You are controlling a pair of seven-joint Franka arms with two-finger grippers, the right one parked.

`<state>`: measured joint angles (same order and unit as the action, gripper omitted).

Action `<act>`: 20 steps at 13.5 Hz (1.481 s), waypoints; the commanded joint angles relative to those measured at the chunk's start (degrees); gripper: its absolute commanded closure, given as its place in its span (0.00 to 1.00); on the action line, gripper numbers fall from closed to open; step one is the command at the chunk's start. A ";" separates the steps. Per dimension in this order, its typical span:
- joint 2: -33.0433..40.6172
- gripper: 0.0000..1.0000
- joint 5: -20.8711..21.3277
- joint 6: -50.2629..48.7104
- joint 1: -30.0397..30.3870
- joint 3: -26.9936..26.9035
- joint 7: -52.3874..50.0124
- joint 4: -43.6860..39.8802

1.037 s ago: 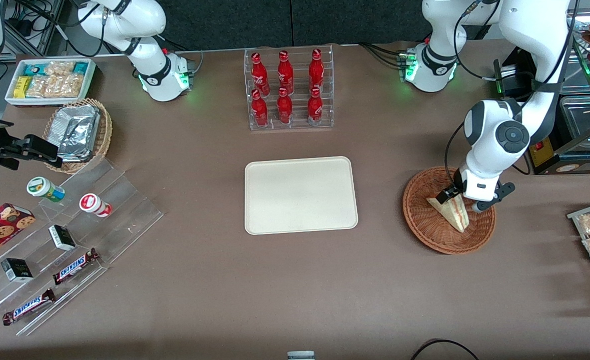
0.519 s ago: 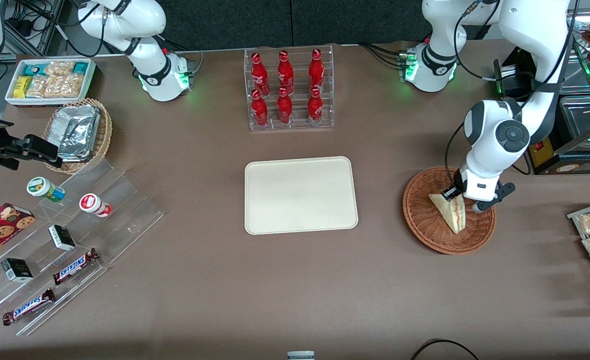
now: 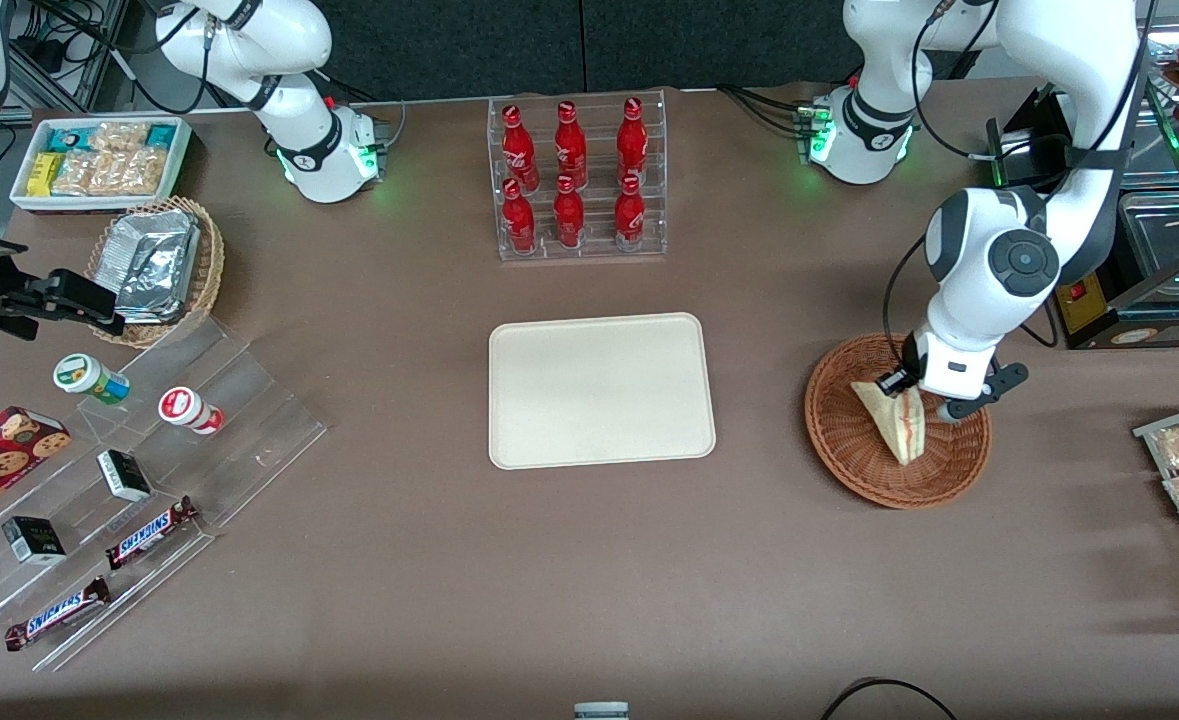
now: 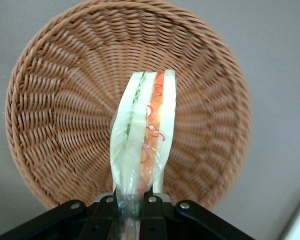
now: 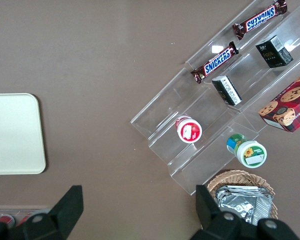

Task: Place sandwich from basket to tray
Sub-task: 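Carry the sandwich with the left gripper over the white tray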

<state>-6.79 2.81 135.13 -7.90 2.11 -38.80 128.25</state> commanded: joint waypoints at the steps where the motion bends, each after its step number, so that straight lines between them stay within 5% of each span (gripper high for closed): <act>1: 0.56 1.00 0.79 -11.26 -4.21 0.79 -0.22 -8.33; 11: -13.66 1.00 0.88 -15.52 -27.32 0.88 -12.25 -28.03; 20: -29.84 1.00 1.85 -14.81 -37.35 0.79 -20.51 -42.19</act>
<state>-32.98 3.45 120.97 -43.37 3.84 -57.00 90.84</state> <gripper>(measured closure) 0.859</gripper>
